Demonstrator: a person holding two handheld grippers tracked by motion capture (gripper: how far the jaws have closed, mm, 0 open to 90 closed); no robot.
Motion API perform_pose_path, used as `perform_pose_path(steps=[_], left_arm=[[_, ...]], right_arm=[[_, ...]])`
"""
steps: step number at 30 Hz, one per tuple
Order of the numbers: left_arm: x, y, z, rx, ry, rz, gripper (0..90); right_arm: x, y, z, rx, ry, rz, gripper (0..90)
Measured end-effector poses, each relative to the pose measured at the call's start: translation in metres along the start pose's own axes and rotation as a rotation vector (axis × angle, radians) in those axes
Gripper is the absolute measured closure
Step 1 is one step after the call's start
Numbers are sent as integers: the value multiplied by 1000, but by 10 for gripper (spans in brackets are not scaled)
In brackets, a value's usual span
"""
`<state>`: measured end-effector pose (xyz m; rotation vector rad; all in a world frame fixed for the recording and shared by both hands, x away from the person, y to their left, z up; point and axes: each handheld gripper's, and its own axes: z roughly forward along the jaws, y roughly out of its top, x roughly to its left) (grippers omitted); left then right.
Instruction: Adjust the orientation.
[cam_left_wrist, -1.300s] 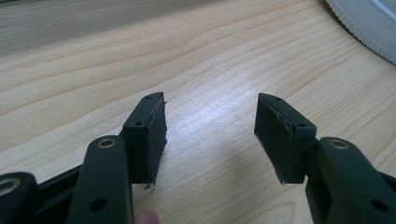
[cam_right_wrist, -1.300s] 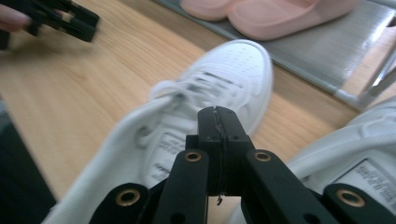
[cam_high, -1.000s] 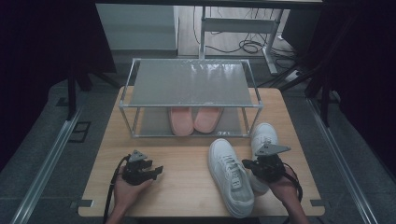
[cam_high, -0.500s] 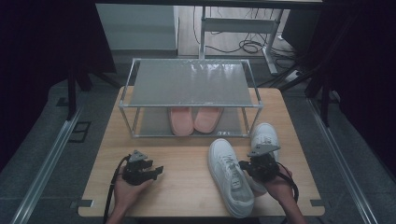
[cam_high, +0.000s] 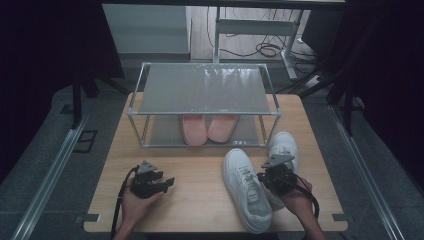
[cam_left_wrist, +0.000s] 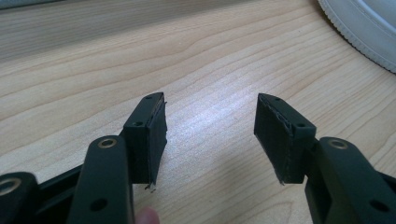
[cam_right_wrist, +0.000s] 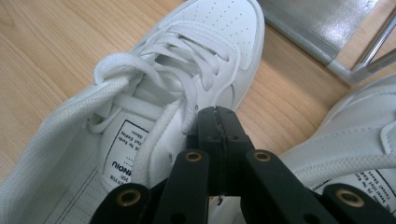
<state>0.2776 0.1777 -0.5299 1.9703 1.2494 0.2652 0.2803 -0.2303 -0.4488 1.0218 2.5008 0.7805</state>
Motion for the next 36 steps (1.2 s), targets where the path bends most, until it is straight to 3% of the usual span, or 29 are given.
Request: perform_pose_path(steps=[15, 21, 24, 36], left_arm=[[-1, 0, 1, 2, -4, 0, 448], [0, 0, -1, -2, -2, -1, 448], [0, 0, -1, -1, -2, 0, 449], [-1, 0, 0, 0, -5, -1, 449]], right_arm=[[7, 4, 9, 19, 24, -9, 900], [4, 4, 4, 24, -21, -13, 900], [6, 1, 3, 51, -41, -27, 900], [12, -1, 9, 91, -42, -35, 900]])
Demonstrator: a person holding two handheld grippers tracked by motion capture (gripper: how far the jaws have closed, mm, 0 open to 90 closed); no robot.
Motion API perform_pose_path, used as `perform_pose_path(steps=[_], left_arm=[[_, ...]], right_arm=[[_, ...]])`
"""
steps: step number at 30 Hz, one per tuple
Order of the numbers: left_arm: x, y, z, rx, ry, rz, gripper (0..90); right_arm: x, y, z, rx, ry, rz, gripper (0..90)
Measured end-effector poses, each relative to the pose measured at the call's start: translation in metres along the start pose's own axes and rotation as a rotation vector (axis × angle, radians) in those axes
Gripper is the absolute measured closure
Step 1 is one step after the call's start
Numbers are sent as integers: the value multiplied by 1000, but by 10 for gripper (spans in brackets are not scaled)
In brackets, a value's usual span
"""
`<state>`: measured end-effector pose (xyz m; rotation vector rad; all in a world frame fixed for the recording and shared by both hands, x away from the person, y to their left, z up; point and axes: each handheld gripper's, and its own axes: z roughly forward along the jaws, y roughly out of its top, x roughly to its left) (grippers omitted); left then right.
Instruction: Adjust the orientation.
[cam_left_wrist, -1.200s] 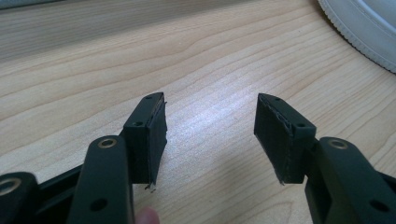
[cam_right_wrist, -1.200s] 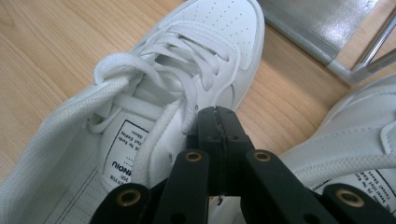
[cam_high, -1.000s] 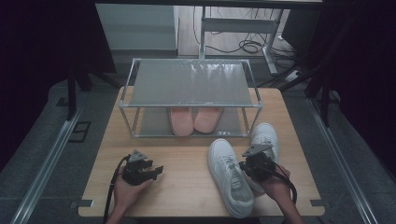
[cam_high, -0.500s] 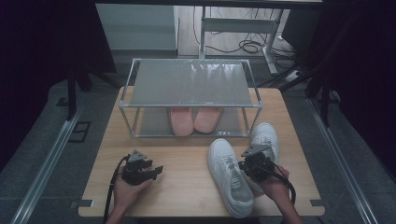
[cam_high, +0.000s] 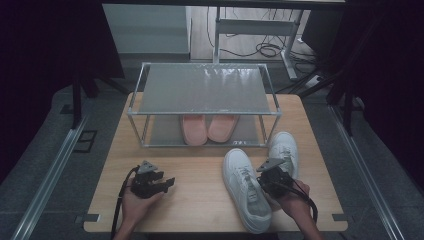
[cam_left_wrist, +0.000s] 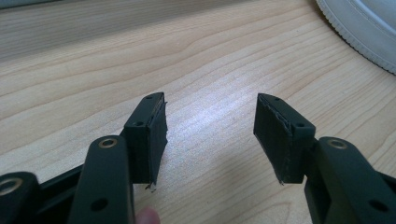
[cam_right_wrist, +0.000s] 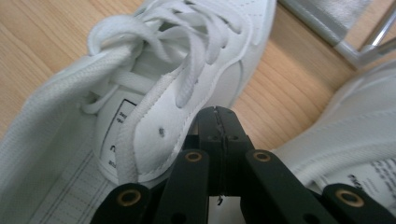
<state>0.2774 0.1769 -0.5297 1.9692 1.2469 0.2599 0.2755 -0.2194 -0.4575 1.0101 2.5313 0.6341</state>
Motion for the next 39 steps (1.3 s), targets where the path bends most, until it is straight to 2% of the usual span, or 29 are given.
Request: perform_pose_path(steps=[5, 11, 23, 27, 32, 39], left_arm=[[1, 0, -1, -4, 3, -2, 449], [2, 0, -3, -13, 3, -8, 449], [4, 1, -5, -17, 4, -11, 449], [3, 0, -5, -16, 3, -11, 449], [4, 0, -5, -16, 5, -11, 449], [4, 1, -5, -21, 9, -9, 446]], right_arm=[[5, 2, 5, -8, 24, -2, 900], [17, 10, 16, 6, 37, -41, 900], [30, 27, 27, -42, 105, -75, 900], [31, 30, 31, -58, 133, -69, 900], [29, 29, 32, -79, 141, -55, 900], [25, 21, 23, -129, 149, -24, 900]])
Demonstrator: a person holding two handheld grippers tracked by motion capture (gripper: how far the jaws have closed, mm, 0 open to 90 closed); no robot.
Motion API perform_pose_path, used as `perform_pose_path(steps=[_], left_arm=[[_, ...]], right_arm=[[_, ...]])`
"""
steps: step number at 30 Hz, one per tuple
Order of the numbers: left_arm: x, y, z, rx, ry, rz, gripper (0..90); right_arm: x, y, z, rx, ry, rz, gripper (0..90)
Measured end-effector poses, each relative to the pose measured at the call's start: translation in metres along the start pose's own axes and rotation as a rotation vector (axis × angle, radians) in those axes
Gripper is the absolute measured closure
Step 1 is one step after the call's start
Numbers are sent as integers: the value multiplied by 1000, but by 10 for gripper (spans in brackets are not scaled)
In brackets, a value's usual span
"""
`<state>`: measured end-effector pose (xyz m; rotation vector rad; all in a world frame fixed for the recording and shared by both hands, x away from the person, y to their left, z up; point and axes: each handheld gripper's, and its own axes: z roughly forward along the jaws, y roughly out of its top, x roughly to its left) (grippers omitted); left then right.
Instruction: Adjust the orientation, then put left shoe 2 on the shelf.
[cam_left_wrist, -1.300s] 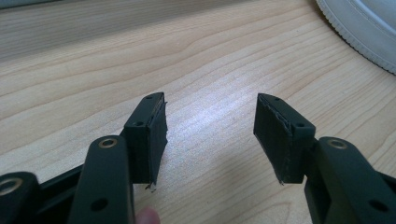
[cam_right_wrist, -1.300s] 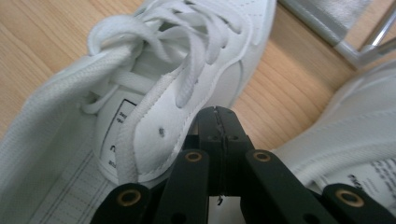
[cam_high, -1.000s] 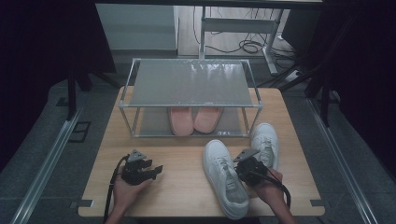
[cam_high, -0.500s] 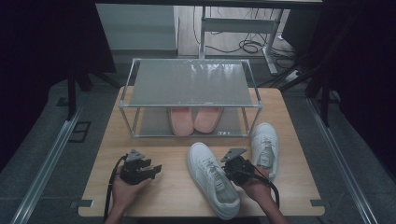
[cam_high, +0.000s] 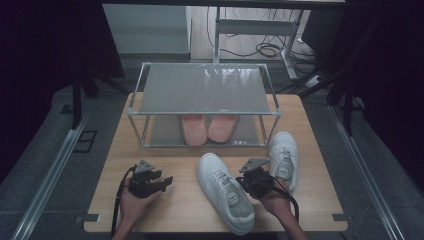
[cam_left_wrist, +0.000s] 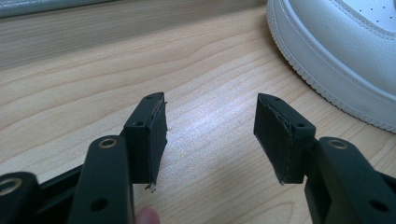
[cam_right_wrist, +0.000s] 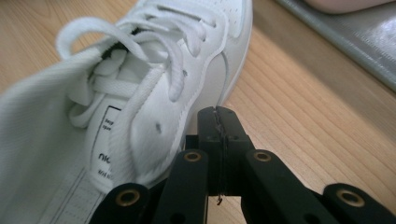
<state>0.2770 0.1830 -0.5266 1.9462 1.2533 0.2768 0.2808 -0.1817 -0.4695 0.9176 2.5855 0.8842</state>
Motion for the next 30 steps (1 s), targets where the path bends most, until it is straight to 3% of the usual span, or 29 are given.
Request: perform_pose_path(steps=[12, 20, 30], left_arm=[[0, 0, -1, -2, 1, 0, 443], [0, 0, -2, -8, 4, -1, 443], [-1, 0, -1, -5, 1, 1, 438]], right_arm=[[-3, -18, -32, -141, 21, 54, 882], [-5, -31, -40, -206, 44, 91, 846], [-4, -34, -49, -274, 67, 120, 746]])
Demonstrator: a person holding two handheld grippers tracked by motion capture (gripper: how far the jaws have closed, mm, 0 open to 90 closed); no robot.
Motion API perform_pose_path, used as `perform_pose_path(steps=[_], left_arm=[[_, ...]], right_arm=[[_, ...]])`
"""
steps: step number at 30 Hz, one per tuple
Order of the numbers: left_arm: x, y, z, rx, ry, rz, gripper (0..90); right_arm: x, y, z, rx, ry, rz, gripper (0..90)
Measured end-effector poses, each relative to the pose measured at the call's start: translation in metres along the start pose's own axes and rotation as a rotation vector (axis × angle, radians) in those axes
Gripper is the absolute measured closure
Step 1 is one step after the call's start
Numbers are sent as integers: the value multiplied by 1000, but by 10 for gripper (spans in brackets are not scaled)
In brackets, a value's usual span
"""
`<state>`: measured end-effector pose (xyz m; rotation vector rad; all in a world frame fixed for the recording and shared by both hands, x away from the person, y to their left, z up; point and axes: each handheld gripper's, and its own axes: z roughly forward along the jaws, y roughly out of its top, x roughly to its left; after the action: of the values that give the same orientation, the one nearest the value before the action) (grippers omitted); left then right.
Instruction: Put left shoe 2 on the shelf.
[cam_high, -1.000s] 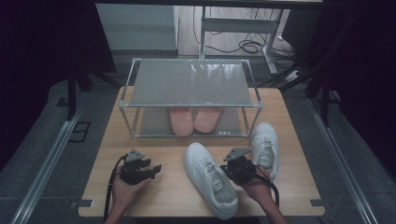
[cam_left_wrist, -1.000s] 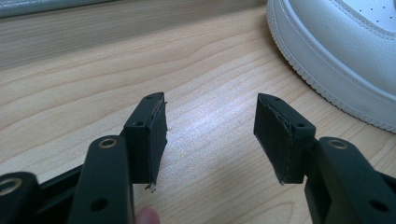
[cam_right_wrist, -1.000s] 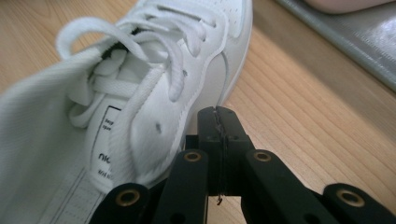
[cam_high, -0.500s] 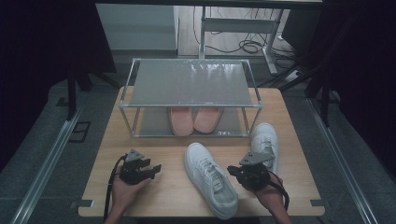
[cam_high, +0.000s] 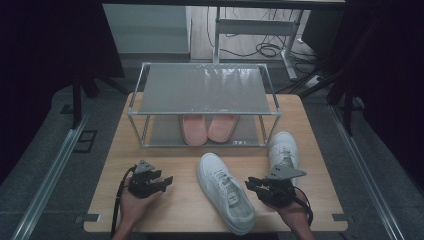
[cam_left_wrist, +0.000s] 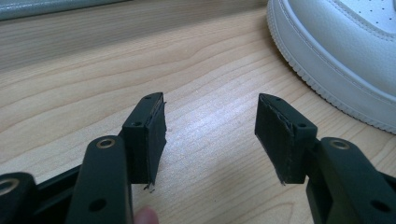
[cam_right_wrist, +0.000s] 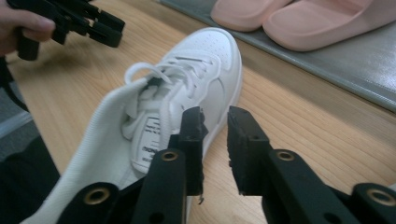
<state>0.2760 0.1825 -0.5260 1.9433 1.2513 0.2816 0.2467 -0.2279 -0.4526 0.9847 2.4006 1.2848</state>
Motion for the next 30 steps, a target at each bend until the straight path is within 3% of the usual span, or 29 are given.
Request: perform_pose_path(steps=[4, 17, 30], left_arm=[[0, 0, 0, 0, -2, 0, 438], [-1, 0, 1, 3, -9, -3, 436], [-1, 0, 1, 5, -15, 1, 433]], right_arm=[[3, 0, -3, -18, 17, 7, 697], [13, -1, 3, 2, 34, 0, 571], [18, 1, 27, 55, 19, -19, 552]])
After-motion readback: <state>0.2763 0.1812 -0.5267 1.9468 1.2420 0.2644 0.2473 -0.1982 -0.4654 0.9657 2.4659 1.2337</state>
